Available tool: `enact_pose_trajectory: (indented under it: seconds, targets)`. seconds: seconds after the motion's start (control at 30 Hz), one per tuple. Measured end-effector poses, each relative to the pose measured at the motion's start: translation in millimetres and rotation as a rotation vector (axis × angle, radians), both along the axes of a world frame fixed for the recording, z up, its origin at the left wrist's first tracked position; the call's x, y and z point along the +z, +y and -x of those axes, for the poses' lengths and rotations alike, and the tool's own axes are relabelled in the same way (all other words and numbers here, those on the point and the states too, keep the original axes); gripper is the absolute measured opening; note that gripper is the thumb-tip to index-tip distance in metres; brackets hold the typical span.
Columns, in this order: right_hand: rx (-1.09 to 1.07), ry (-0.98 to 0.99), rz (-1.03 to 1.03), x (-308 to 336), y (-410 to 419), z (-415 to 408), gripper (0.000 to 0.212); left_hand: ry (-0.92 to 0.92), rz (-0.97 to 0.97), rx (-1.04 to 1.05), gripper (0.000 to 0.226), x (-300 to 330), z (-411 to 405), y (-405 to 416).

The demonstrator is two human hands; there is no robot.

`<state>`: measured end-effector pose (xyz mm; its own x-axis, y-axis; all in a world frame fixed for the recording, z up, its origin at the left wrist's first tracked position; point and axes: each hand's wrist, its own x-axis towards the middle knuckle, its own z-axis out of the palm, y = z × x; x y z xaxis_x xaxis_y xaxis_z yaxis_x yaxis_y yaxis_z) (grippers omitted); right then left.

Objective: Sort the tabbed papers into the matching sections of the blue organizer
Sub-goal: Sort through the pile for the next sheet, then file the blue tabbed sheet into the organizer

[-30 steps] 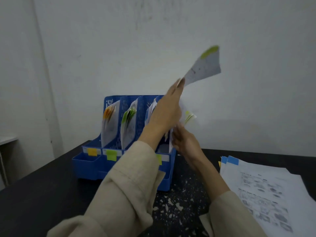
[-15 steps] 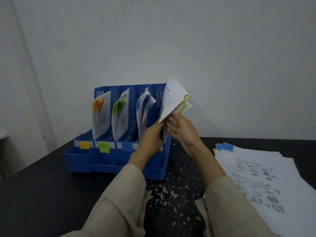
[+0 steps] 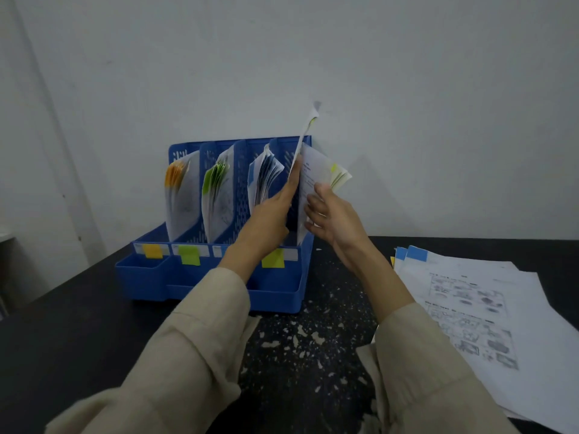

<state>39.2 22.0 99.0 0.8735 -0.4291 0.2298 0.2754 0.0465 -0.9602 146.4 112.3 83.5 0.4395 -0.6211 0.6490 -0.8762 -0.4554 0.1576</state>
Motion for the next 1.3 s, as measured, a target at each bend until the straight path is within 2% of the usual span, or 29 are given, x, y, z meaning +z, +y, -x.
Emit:
enact_pose_trajectory:
  seconds: [0.13,0.23,0.3,0.37,0.47,0.53,0.6,0.7,0.8,0.9,0.97,1.13,1.23,1.3]
  targets:
    - [0.008,0.007,-0.001,-2,-1,0,0.053,0.191,-0.004,-0.084,0.102,-22,5,-6]
    - [0.015,0.002,-0.021,-1,-2,0,0.051,0.247,-0.038,-0.089,0.101,-29,-1,-9]
    - [0.029,-0.009,-0.031,-2,-4,1,0.049,0.264,-0.017,-0.167,0.093,-27,-2,-7]
    - [0.054,-0.025,-0.042,-2,-5,1,0.041,0.227,0.087,-0.26,0.074,-28,3,-2]
    - [0.042,-0.033,-0.018,-2,-7,2,0.036,0.106,0.408,-0.263,0.044,-41,11,1]
    - [0.024,-0.037,0.008,-2,-9,3,0.039,0.159,0.56,-0.239,0.039,-46,16,-4]
    - [0.016,-0.044,0.027,-2,-9,3,0.034,0.278,0.606,-0.205,0.045,-44,18,-12]
    - [0.0,-0.044,0.039,-3,-10,3,0.032,0.342,0.579,-0.044,0.051,-38,15,-24]
    - [-0.014,-0.038,0.049,-3,-10,0,0.037,0.247,0.566,0.075,0.036,-40,14,-31]
    - [-0.029,-0.028,0.074,-3,-12,-1,0.036,0.165,0.569,0.091,0.016,-47,12,-32]
    - [-0.043,-0.027,0.099,-4,-13,-2,0.037,0.156,0.523,0.114,0.023,-48,8,-31]
    - [-0.057,-0.038,0.118,-5,-15,-2,0.034,0.233,0.214,0.149,0.042,-43,3,-27]
    - [-0.07,-0.043,0.131,-4,-17,-1,0.031,0.329,0.145,0.083,0.037,-36,-2,-17]
    - [-0.074,-0.061,0.144,-3,-18,0,0.026,0.38,0.119,0.031,0.025,-31,-4,-8]
